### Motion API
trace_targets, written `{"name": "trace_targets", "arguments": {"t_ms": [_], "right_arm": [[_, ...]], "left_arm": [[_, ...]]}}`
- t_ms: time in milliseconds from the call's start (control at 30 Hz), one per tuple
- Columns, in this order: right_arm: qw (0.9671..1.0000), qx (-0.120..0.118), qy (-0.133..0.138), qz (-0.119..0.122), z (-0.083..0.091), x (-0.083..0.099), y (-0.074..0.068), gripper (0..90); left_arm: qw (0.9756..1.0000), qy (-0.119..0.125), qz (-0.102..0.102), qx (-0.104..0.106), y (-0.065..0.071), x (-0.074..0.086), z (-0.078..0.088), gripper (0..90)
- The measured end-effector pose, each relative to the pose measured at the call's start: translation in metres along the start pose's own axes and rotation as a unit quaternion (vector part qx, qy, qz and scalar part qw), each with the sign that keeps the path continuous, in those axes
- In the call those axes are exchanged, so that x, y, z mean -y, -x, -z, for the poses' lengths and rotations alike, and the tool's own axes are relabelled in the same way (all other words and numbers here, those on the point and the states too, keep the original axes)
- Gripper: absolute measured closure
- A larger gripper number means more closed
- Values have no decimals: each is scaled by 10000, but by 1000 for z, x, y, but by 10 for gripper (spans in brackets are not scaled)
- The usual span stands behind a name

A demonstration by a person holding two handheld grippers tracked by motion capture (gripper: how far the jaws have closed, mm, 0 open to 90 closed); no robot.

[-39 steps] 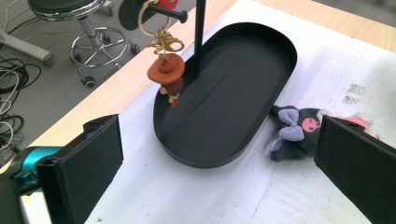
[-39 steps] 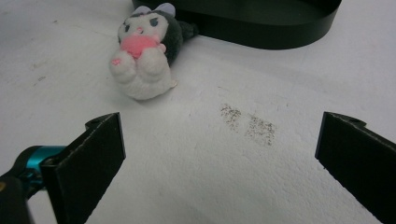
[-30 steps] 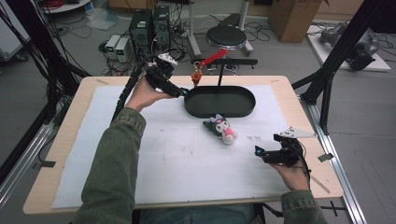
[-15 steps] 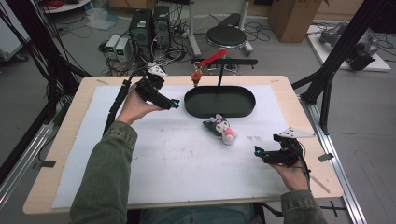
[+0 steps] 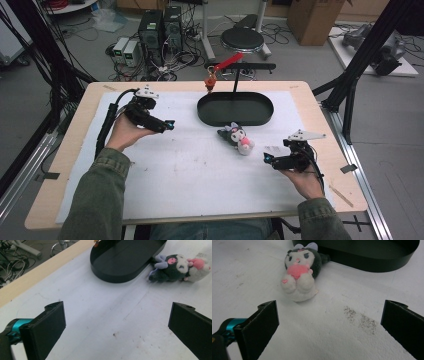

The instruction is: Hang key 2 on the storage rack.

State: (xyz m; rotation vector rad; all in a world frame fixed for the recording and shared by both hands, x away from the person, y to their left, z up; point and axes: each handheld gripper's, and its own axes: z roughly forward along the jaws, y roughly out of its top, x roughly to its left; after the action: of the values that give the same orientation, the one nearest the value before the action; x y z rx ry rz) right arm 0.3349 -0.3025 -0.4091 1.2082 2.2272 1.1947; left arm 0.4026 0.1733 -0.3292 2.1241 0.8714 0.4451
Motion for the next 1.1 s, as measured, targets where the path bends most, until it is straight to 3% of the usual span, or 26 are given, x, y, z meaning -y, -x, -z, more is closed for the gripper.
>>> {"name": "trace_targets", "arguments": {"t_ms": [233,567,867,1100], "right_arm": [[9998,9,-158,117,-8,-7,-1,5],[9994,-40,-298,196,-15,-23,-5,5],[9983,-109,-491,310,-26,-35,-12,5],[9967,-142,-696,390,-35,-46,-19,5]], "left_arm": [[9998,-169,83,-105,-3,27,13,17],[9993,-145,292,-197,-8,58,29,17],[9990,-205,296,-246,-3,85,39,17],[9984,-236,413,-305,-2,109,47,17]]}}
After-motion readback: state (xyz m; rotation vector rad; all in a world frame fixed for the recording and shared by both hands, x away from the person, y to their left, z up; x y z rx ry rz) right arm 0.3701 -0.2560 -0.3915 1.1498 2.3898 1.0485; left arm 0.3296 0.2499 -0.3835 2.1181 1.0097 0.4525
